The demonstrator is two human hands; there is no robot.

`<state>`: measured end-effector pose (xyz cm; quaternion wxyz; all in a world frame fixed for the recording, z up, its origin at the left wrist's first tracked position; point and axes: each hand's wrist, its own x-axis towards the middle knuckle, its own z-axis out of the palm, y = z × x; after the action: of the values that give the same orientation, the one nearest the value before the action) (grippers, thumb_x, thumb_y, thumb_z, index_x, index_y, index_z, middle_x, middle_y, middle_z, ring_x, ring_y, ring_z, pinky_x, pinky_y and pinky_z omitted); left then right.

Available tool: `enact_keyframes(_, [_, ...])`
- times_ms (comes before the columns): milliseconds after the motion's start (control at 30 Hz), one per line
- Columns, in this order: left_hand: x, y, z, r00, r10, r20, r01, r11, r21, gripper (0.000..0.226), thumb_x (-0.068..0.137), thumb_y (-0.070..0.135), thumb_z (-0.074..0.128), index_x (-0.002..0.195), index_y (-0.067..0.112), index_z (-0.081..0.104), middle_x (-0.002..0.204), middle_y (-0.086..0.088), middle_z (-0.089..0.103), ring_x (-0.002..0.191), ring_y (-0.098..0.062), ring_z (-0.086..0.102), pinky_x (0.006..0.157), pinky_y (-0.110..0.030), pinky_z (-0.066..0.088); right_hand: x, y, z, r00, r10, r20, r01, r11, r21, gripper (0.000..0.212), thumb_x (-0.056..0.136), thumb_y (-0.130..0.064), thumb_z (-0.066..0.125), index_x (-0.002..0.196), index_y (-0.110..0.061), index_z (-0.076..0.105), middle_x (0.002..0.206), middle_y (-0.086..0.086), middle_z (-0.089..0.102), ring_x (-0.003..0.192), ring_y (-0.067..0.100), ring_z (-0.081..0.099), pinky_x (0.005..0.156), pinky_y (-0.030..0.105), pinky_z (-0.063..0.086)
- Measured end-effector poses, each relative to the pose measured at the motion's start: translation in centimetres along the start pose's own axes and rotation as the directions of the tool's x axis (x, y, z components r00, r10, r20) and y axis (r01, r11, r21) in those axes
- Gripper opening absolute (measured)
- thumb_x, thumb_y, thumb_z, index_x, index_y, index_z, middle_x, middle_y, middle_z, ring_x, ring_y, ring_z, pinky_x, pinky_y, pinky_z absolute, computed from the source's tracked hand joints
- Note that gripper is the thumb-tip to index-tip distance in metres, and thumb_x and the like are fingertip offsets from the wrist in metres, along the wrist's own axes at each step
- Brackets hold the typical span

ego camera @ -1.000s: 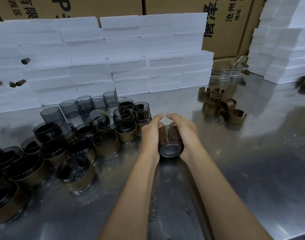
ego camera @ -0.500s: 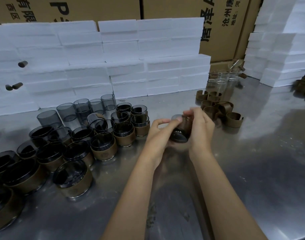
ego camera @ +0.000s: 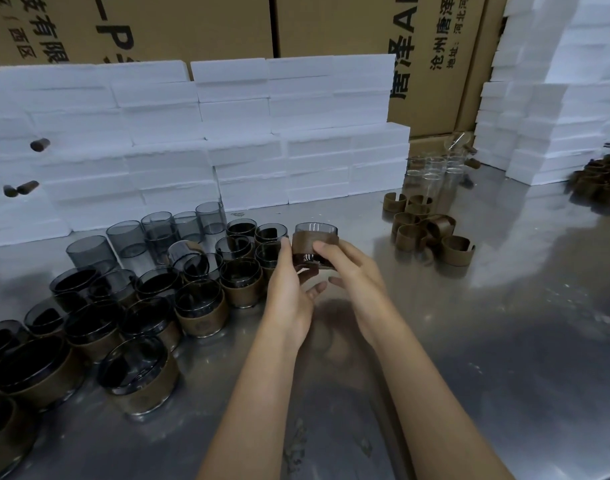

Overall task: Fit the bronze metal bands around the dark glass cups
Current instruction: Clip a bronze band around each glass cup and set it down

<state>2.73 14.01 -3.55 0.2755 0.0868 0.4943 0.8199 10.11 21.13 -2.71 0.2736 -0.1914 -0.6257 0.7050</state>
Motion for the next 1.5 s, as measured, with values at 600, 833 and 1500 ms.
enact_keyframes(600, [-0.2, 0.1, 0.0, 0.981, 0.187, -0.057, -0.161, 0.938, 0.308, 0.017, 0.099, 0.029, 0.061, 0.097, 0.019, 0.075, 0.089, 0.01, 0.075, 0.086, -0.008, 0.066, 0.076, -0.017, 0.05, 1.2, 2.4, 0.0, 0.992, -0.053, -0.113, 0.004, 0.916, -0.401, 0.058, 0.073, -0.021, 0.083, 0.119, -0.033, 0.049, 0.116, -0.009, 0.065, 0.111, 0.016, 0.066, 0.096, 0.036, 0.054])
enact_keyframes(833, [-0.1, -0.2, -0.2, 0.925, 0.361, -0.12, -0.262, 0.833, 0.487, 0.027, 0.1, 0.014, 0.057, 0.123, 0.017, 0.07, 0.118, 0.003, 0.072, 0.112, -0.005, 0.064, 0.087, -0.013, 0.044, 1.4, 2.9, 0.0, 0.995, 0.008, -0.098, -0.063, 0.812, -0.58, 0.06, 0.076, -0.045, 0.078, 0.124, -0.033, 0.044, 0.123, -0.006, 0.065, 0.124, 0.023, 0.056, 0.11, 0.044, 0.041])
enact_keyframes(1500, [3.8, 10.4, -4.4, 0.674, 0.729, -0.121, -0.301, 0.421, 0.856, 0.022, 0.098, 0.003, 0.049, 0.11, 0.007, 0.066, 0.115, -0.01, 0.066, 0.099, -0.019, 0.058, 0.084, -0.023, 0.042, 1.6, 2.6, 0.3, 0.998, -0.052, -0.023, 0.035, 0.877, -0.479, 0.084, 0.072, -0.089, 0.022, 0.137, -0.047, 0.054, 0.134, -0.028, 0.049, 0.144, 0.005, 0.026, 0.103, 0.029, 0.008])
